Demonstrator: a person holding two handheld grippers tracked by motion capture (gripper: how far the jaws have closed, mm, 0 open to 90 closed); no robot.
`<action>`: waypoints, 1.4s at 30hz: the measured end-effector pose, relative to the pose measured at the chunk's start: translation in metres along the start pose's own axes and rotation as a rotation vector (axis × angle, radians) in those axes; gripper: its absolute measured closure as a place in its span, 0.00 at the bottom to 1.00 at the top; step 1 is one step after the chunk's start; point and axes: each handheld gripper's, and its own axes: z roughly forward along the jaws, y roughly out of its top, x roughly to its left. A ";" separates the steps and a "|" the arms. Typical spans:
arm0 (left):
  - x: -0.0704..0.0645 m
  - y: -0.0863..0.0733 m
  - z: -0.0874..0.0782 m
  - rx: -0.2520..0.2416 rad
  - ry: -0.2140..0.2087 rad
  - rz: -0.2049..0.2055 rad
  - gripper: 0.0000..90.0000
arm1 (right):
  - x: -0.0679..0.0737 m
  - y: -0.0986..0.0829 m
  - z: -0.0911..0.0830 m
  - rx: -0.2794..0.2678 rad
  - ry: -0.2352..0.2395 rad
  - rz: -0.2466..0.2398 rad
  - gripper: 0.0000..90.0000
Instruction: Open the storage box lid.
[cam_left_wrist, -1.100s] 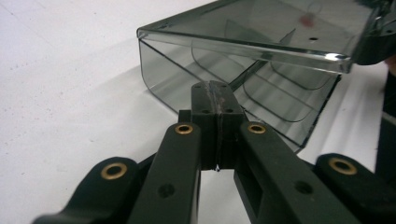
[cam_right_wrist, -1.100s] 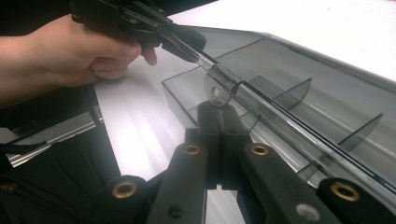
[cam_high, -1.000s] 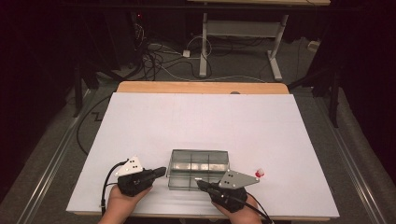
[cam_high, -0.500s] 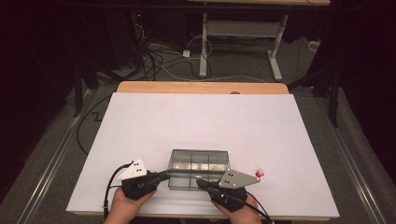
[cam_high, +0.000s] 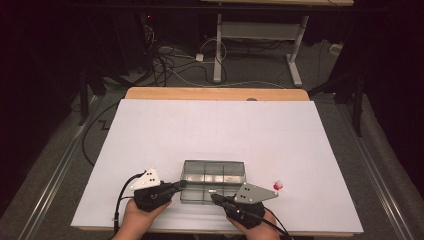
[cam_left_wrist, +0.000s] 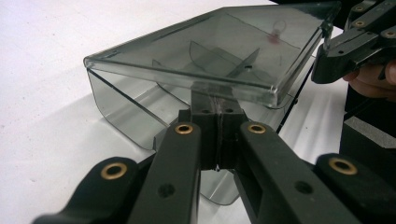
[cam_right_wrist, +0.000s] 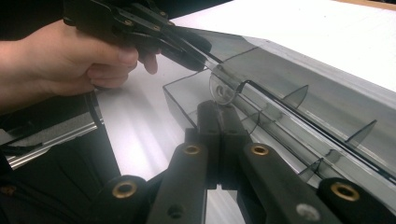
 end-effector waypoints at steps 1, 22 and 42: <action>0.000 0.000 0.000 -0.003 0.000 0.004 0.97 | 0.000 0.000 0.000 0.001 -0.001 0.000 1.00; 0.001 0.010 0.002 -0.027 -0.019 0.025 0.97 | -0.016 -0.013 -0.029 -0.015 -0.124 0.018 1.00; 0.007 0.017 0.006 -0.039 -0.022 0.021 0.97 | -0.035 -0.025 -0.057 -0.029 -0.226 0.073 1.00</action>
